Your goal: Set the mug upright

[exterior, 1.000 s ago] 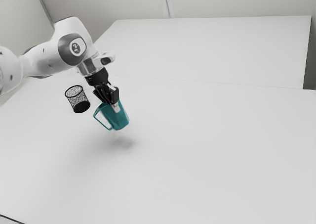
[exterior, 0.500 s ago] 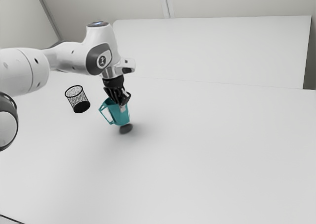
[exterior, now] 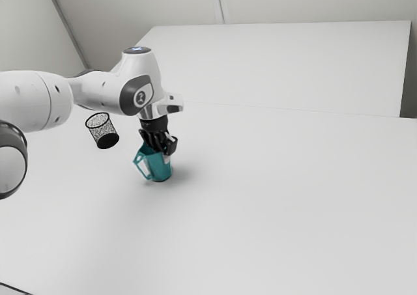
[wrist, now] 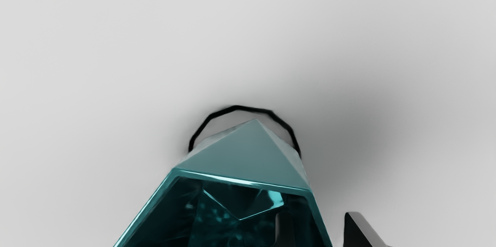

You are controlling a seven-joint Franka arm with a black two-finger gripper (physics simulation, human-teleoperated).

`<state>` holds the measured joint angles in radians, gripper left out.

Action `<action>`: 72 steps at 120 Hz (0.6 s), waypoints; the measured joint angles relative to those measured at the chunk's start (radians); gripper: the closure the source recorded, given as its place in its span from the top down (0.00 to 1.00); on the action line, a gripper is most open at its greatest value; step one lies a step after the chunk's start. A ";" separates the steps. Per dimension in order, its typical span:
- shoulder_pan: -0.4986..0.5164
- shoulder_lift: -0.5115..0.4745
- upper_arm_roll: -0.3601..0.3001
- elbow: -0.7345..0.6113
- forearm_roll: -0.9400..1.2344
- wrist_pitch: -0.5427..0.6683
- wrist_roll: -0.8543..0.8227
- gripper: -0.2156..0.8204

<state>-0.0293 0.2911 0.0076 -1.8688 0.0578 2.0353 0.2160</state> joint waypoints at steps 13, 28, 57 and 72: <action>0.008 -0.026 -0.013 0.000 -0.008 -0.004 -0.006 0.46; 0.016 -0.083 -0.029 0.000 -0.017 -0.023 -0.009 0.61; 0.021 -0.159 -0.033 0.147 -0.052 -0.157 -0.017 0.73; 0.020 -0.176 -0.034 0.252 -0.053 -0.256 -0.026 0.76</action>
<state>-0.0097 0.1154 -0.0260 -1.6165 0.0044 1.7789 0.1902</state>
